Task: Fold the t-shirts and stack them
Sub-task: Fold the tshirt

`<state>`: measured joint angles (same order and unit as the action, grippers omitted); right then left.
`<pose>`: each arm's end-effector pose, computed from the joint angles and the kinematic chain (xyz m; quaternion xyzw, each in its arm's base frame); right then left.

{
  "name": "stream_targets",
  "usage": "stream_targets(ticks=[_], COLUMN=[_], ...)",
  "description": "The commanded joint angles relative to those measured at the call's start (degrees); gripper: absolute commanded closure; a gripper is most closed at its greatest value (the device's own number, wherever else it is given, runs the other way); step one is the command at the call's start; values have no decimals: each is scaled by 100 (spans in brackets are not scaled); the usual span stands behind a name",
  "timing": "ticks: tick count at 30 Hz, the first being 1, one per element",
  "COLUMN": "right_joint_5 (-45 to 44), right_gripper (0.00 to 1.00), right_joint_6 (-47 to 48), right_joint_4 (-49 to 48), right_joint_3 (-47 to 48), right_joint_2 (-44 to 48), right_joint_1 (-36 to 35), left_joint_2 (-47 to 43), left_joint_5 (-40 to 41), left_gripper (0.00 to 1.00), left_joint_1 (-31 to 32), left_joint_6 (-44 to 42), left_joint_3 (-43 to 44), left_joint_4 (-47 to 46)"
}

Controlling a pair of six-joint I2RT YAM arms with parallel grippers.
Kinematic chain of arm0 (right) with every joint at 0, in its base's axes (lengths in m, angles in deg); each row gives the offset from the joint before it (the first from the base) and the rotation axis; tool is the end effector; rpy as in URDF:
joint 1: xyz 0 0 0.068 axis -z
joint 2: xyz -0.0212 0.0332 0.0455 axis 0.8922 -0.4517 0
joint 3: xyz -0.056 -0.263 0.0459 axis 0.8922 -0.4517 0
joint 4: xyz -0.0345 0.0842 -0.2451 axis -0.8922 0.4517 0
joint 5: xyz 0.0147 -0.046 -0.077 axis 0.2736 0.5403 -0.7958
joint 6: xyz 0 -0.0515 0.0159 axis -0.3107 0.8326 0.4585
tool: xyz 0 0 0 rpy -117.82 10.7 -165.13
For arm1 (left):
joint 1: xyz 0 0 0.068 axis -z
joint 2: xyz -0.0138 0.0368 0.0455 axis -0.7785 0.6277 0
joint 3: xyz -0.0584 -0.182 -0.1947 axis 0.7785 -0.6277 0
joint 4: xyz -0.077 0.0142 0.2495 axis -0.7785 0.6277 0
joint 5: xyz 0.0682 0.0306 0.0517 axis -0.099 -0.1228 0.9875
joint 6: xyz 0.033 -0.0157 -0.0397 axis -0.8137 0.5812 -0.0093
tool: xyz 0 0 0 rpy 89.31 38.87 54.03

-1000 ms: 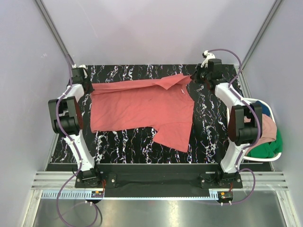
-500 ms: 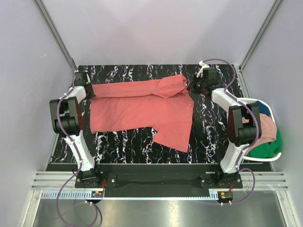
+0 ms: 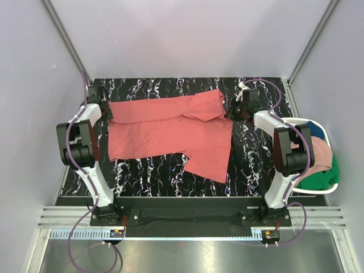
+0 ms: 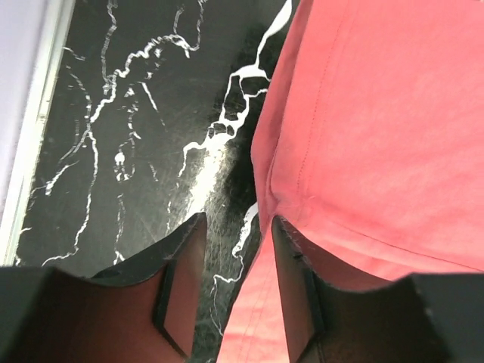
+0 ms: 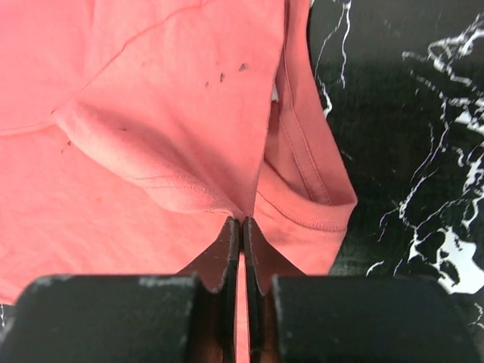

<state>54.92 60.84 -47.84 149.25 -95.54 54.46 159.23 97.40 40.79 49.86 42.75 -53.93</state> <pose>0.3993 0.0698 0.1992 -0.0027 0.9051 0.1931 0.3788 0.4144 0.0824 0.1934 -0.1780 0.9290 0.0962 0.3100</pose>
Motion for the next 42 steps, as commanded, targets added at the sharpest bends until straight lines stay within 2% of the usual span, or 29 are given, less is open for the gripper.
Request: stream_targets(ticks=[1, 4, 5, 9, 17, 25, 30, 38, 42], right_joint_5=[160, 239, 231, 161, 204, 424, 292, 187, 143], right_gripper=[96, 97, 97, 97, 100, 100, 100, 100, 94], right_joint_6=[-217, -402, -533, -569, -789, -1009, -965, -1149, -1193], right_joint_4=[32, 32, -72, -91, -188, 137, 428, 217, 41], right_joint_3=[-17, -139, -253, -430, -773, -430, -561, -1106, -1510], right_joint_2=[264, 264, 281, 281, 589, 1063, 1528, 1898, 1811], right_joint_1=[-10, -10, -10, -19, -63, -98, -98, -212, -265], left_joint_2=[-475, -502, -598, -608, 104, 719, 807, 772, 720], left_joint_5=[-93, -673, -1223, -1667, -1598, -1272, -1176, -1123, -1105], left_gripper=[54, 52, 52, 50, 51, 51, 50, 50, 50], left_joint_1=[13, 13, 22, 40, 40, 13, -4, -4, 4], left_joint_6=[117, 249, 327, 627, 750, 776, 891, 970, 961], left_joint_3=[105, 105, 1, -299, 96, 579, 624, 588, 579], left_joint_4=[-134, -213, -370, -837, -311, 243, 384, 559, 621])
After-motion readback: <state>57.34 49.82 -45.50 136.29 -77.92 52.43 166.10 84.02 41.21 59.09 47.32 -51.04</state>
